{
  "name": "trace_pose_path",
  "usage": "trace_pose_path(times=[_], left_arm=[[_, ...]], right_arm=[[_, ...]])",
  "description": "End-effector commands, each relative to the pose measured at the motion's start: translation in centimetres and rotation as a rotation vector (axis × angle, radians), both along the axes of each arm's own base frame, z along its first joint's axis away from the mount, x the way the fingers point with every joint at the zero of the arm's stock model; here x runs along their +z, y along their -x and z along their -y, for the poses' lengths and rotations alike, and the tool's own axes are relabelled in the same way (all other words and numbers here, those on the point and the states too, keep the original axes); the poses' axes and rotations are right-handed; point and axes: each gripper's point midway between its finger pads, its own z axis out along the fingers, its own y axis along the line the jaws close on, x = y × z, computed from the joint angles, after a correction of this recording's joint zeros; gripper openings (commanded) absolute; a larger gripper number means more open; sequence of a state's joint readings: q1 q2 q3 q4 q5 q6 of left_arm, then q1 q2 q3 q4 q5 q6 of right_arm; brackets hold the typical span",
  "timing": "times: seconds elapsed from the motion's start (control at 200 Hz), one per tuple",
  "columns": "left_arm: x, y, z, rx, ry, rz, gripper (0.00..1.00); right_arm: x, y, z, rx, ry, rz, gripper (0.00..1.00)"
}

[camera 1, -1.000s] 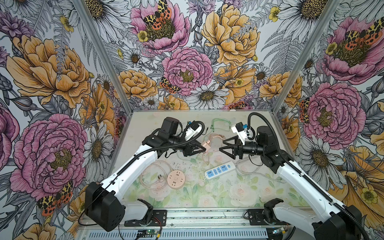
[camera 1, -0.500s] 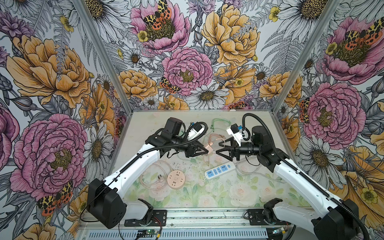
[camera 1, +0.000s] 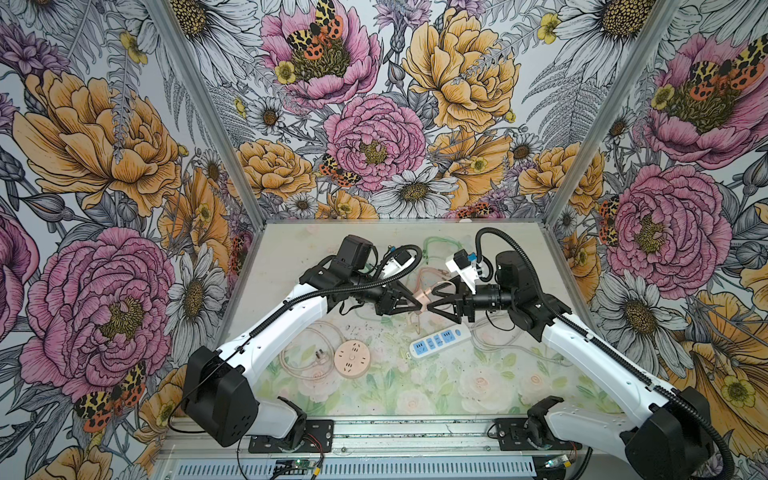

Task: Insert the plug
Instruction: 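Grasp the pink plug with the right gripper and open the left gripper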

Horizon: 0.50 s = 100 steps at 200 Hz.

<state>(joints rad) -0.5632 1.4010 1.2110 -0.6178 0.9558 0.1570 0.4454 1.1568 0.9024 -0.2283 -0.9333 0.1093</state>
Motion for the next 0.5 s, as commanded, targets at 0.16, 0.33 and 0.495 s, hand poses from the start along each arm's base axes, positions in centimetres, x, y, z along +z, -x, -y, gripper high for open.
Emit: trace_pose_path(times=[0.16, 0.33, 0.495], left_arm=[[2.2, 1.0, 0.7, -0.078, 0.066, 0.055, 0.14], [2.0, 1.5, 0.9, -0.095, 0.069, 0.049, 0.13], [2.0, 1.9, 0.9, -0.112, 0.076, 0.041, 0.13]], right_arm=[[1.1, 0.1, -0.8, 0.046, -0.016, 0.048, 0.62], [1.2, 0.4, -1.0, 0.056, -0.016, 0.061, 0.57], [1.4, 0.8, -1.0, 0.067, -0.023, 0.067, 0.53]])
